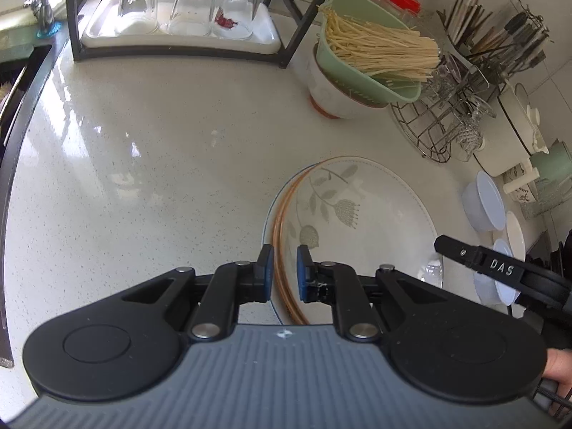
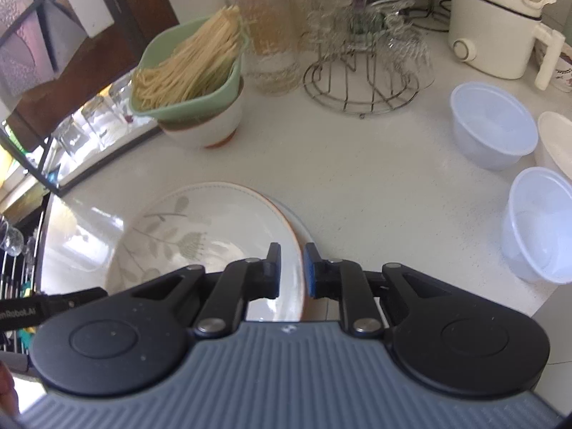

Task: Organize plates and bowls
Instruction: 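Lower the smaller leaf plate onto the stack with both grippers, then open both grippers and move them toward the translucent plastic bowls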

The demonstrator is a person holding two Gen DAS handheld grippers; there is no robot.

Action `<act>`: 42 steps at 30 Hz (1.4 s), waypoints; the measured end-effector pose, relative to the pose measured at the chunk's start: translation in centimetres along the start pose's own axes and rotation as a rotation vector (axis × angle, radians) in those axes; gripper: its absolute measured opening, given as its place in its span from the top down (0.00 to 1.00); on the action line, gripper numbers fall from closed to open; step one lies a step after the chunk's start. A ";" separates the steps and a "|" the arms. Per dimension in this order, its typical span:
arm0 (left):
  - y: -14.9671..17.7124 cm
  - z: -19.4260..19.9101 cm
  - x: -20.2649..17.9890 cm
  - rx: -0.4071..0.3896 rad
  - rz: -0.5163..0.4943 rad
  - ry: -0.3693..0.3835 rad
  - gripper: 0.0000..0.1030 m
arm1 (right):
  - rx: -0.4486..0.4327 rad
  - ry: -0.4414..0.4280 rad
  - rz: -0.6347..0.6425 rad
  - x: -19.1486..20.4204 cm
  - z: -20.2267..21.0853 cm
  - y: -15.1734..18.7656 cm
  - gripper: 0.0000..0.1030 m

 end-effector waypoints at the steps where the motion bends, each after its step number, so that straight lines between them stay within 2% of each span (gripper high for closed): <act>1: 0.1 0.1 -0.1 -0.004 -0.007 -0.005 0.85 | -0.002 -0.002 -0.003 -0.1 0.1 0.0 0.83; 9: 0.4 3.9 -1.9 -0.053 -0.073 -0.008 0.85 | -0.045 -0.031 0.011 0.1 2.7 0.5 0.83; 16: 0.9 9.0 -4.3 -0.129 -0.128 -0.002 0.85 | -0.127 -0.088 0.060 1.5 7.7 1.1 0.83; 23: 2.9 12.0 -6.7 -0.171 -0.181 0.020 0.85 | -0.211 -0.098 0.076 1.8 12.4 2.4 0.83; 33: 5.1 11.6 -9.3 -0.149 -0.210 0.022 0.85 | -0.226 -0.086 0.058 0.2 14.0 4.3 0.83; 36: 5.0 10.9 -11.0 -0.157 -0.217 0.027 0.85 | -0.241 -0.096 0.064 -1.2 14.2 4.0 0.83; 40: 4.4 9.2 -13.8 -0.160 -0.176 0.051 0.85 | -0.256 -0.092 0.076 -3.9 14.5 2.7 0.83; 42: 4.1 8.3 -15.8 -0.165 -0.194 0.047 0.85 | -0.269 -0.082 0.086 -5.4 14.9 1.9 0.83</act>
Point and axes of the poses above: each gripper's, at about its wrist camera, not at the fingertips, and z roughly against the way its jaws point, x to its left, y to its underside, the point moved 5 cm from there along -z, roughly the way its jaws point, and after that the axes turned 13 degrees about x, right-handed, at the moved point
